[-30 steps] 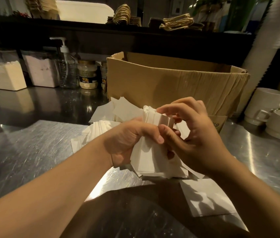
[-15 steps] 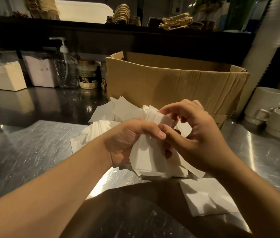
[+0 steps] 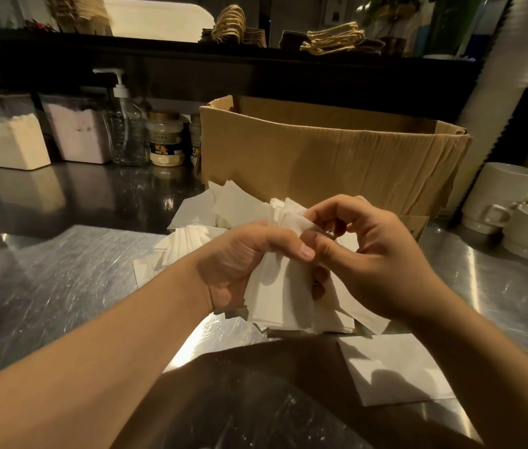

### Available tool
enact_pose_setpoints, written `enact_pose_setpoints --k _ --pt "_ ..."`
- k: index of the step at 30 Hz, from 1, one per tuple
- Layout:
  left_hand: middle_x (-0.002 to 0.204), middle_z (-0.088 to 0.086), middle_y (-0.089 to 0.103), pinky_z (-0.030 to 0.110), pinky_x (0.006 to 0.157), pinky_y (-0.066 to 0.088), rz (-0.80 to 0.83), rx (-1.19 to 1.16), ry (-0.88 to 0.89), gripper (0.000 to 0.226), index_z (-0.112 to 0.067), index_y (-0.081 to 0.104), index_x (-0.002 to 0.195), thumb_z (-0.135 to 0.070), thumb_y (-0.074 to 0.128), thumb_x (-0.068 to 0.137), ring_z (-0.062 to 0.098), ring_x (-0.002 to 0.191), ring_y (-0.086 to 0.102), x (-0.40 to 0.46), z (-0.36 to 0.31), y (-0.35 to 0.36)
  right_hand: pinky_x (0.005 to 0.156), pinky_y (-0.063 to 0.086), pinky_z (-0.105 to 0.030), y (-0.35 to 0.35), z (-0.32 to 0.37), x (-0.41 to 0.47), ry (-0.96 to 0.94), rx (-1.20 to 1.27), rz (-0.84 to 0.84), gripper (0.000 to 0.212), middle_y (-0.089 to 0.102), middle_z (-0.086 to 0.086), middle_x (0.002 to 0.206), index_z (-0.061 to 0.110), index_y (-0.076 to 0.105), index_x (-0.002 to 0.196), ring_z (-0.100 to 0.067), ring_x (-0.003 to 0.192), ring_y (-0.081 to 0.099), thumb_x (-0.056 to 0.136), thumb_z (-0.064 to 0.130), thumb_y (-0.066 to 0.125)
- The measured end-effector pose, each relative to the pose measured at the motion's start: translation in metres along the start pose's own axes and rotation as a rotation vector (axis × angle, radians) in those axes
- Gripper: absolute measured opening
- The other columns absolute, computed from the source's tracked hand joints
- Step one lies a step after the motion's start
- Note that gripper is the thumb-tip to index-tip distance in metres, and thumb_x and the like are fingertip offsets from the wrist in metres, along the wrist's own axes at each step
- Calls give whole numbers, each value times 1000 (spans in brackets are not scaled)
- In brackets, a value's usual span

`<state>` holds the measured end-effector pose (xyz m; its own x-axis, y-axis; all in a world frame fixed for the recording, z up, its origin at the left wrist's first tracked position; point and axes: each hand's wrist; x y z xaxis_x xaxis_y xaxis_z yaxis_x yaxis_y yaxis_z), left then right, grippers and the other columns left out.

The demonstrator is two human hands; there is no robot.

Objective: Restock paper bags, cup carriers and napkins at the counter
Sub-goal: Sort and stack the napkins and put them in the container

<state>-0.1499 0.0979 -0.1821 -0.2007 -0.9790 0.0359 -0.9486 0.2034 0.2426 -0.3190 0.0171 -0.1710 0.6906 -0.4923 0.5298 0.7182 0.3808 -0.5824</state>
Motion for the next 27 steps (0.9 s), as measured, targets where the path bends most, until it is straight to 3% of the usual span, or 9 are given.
enact_pose_setpoints --k 5,8,10,14,16,21,23,25,27 --pt "96 7 69 52 94 55 -68 9 -1 45 -24 63 116 -13 62 72 26 96 65 -1 -1 3 79 49 -13 1 -1 2 22 -9 -79 10 60 19 104 45 59 93 -4 101 57 89 38 66" --pt "89 3 72 44 85 60 -88 35 -2 42 -27 62 113 -17 61 71 21 88 69 -3 -2 5 80 46 -10 2 3 3 29 -26 -62 26 53 24 113 53 56 102 0 110 52 78 62 56" --pt "82 0 73 37 75 63 -90 37 6 39 -28 62 109 -17 61 72 16 78 72 -4 -2 6 79 46 -9 2 4 2 20 -29 -55 31 52 23 112 54 56 100 1 111 51 74 68 52" --pt "84 -1 73 41 81 61 -82 34 -17 39 -28 61 114 -30 61 76 18 80 72 -2 -2 7 84 44 -3 2 3 2 -28 14 -108 13 56 14 108 45 57 94 -5 106 54 85 46 65" --pt "82 0 74 40 80 61 -106 28 -33 41 -28 61 115 -40 62 75 19 78 73 -2 -2 6 84 45 -4 1 3 2 -34 34 -102 16 59 14 105 43 58 94 -5 103 56 81 52 62" --pt "90 0 78 38 76 63 -35 59 0 58 -40 81 94 -68 90 44 21 86 77 -2 0 3 82 47 -5 0 2 1 1 55 -74 24 64 17 103 47 62 97 -3 100 59 78 60 55" --pt "96 1 78 41 80 63 -36 19 2 46 -42 81 90 -70 75 54 24 94 76 0 1 2 84 46 -4 0 3 1 -23 47 -93 23 65 17 104 48 62 95 -5 102 59 78 60 54" --pt "110 7 74 47 88 61 -64 -41 -22 56 -37 75 111 -71 59 70 33 110 71 1 0 2 86 45 -6 1 4 1 -51 59 -123 20 65 17 103 46 63 95 -7 102 60 80 56 55" --pt "111 10 72 47 90 61 -95 -76 -25 65 -30 66 119 -73 45 75 34 111 71 2 -3 3 86 48 -10 1 5 0 -74 91 -152 17 66 16 103 40 65 97 -9 104 61 83 49 59"
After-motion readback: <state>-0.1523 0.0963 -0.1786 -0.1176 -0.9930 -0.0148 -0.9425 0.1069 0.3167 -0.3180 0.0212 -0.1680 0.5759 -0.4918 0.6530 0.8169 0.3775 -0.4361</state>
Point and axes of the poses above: each hand's wrist, its own x-axis towards the middle knuckle, its own y-axis out of the palm, z = x × y
